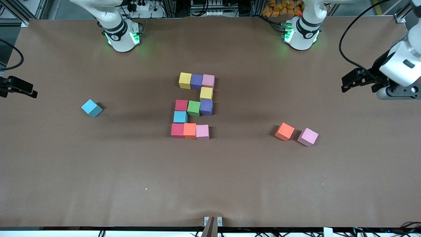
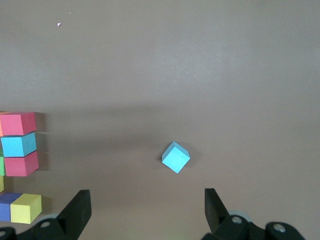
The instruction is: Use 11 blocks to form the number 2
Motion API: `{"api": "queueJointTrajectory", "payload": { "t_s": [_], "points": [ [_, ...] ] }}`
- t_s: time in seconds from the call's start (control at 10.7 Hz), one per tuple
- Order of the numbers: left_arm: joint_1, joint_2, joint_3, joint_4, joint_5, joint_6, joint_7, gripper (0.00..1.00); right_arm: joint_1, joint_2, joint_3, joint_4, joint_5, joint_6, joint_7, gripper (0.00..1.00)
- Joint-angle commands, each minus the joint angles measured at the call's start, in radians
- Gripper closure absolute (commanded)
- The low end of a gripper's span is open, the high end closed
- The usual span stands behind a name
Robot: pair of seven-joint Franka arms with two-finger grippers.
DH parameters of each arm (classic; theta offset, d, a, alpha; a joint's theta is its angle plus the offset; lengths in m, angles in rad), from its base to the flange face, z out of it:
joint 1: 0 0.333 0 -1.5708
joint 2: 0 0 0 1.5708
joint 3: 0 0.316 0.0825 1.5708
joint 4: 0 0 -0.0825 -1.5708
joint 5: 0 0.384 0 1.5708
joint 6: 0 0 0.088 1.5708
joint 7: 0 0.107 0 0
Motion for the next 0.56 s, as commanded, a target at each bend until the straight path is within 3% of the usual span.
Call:
{"api": "queueJointTrajectory", "payload": {
  "t_s": [0.0,0.47],
  "points": [
    [0.002,0.006,-0.004,0.033,-0.014,-0.024,0.065,0.0,-0.004,-0.017,0.001,-0.008,0.001,-0.002,0.009,0.0],
    [0.003,0.008,-0.007,0.03,-0.012,0.015,0.053,0.0,-0.005,-0.016,0.001,-0.008,0.003,-0.002,0.008,0.0]
  ]
}}
